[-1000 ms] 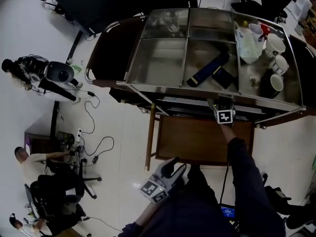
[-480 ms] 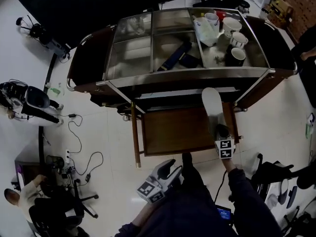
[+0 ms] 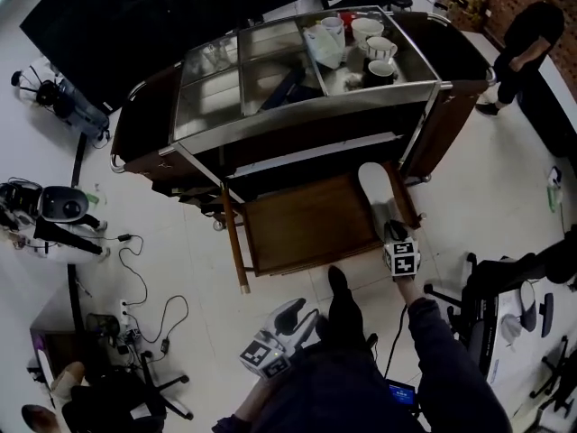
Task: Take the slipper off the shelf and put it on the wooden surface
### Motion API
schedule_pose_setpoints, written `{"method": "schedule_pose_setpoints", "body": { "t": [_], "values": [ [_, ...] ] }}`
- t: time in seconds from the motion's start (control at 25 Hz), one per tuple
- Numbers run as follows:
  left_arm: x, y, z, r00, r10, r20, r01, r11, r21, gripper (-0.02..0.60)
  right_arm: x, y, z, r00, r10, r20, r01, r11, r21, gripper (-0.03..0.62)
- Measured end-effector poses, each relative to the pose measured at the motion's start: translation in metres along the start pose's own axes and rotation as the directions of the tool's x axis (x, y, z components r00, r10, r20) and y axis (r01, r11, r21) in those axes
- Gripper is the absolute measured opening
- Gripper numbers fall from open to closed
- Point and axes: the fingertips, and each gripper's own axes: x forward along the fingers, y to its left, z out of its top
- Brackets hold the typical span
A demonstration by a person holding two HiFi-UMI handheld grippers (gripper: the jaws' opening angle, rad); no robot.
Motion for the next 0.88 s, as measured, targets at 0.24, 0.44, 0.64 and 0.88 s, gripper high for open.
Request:
{"method": "schedule_pose_setpoints", "body": {
  "t": [0.24, 0.44, 0.64, 0.88],
  "values": [
    [-0.01, -0.037, -0.022, 0.997, -0.08, 0.024, 0.08, 0.996, -0.028, 0.181, -0.142, 0.077, 0.012, 0.978, 0.118, 0.171, -0.13, 0.99, 0.061, 0.034],
    [-0.011, -0.066, -0.048, 0.991, -0.133, -0.013, 0.131, 0.989, -0.073, 0.181, -0.237, 0.129, 0.019, 0.953, 0.211, 0.216, -0.212, 0.977, -0.016, 0.023],
    [-0.002, -0.094, -0.06, 0.987, -0.153, -0.04, 0.153, 0.988, 0.005, 0.181, -0.277, 0.138, 0.002, 0.952, 0.227, 0.207, -0.229, 0.973, -0.017, 0.012],
    [0.0, -0.113, -0.085, 0.993, -0.108, -0.052, 0.11, 0.993, 0.039, 0.181, -0.307, 0.13, -0.031, 0.947, 0.245, 0.208, -0.257, 0.966, 0.031, 0.012]
  ]
}}
